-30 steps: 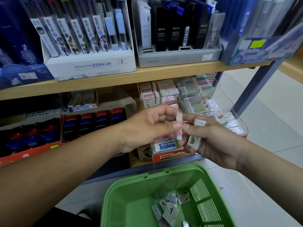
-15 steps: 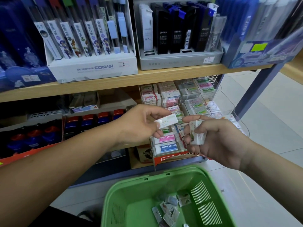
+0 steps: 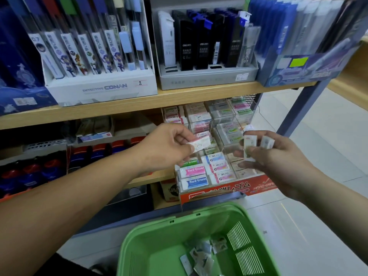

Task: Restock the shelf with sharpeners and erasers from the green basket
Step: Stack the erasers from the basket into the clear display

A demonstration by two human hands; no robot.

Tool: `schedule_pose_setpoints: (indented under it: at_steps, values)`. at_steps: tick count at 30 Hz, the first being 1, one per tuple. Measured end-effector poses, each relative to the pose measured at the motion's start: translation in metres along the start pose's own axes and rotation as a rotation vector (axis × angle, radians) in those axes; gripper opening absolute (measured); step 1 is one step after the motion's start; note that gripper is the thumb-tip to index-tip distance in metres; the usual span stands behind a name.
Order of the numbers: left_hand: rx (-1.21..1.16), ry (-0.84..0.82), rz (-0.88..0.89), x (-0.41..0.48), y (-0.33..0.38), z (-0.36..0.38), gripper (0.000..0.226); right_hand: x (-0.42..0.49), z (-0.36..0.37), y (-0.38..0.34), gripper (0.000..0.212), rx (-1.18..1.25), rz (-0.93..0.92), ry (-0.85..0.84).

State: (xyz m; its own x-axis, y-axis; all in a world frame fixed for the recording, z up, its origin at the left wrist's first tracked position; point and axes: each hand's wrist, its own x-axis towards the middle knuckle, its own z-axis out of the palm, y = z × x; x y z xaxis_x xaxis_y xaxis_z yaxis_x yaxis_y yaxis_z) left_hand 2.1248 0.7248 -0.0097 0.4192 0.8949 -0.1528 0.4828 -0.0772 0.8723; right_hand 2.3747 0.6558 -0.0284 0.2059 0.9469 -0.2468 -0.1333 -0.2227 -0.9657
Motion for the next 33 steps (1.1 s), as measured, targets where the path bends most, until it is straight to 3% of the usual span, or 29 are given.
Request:
schedule_pose_setpoints:
  at_steps: [7, 13, 23, 25, 27, 29, 33]
  values:
    - [0.165, 0.002, 0.115, 0.022, 0.015, 0.044, 0.017, 0.002, -0.037, 0.007, 0.022, -0.153, -0.052, 0.237]
    - [0.243, -0.007, 0.159, 0.044, 0.03, 0.085, 0.012, 0.002, -0.048, 0.01, 0.014, -0.114, -0.056, 0.196]
    - [0.722, -0.172, 0.197, 0.054, 0.027, 0.111, 0.014, 0.003, -0.059, 0.013, 0.025, 0.082, 0.047, 0.131]
    - [0.678, -0.102, 0.229, 0.055, 0.03, 0.109, 0.02, 0.004, -0.06, 0.013, 0.023, 0.094, 0.049, 0.138]
    - [0.41, -0.057, 0.211, 0.054, 0.039, 0.104, 0.025, 0.003, -0.059, 0.011, 0.02, 0.087, 0.044, 0.122]
    - [0.119, -0.135, 0.148, 0.049, 0.049, 0.1, 0.028, 0.002, -0.054, 0.01, 0.02, 0.059, 0.032, 0.072]
    - [0.064, -0.139, 0.196, 0.044, 0.053, 0.098, 0.03, 0.001, -0.05, 0.006, 0.025, 0.033, 0.001, 0.072]
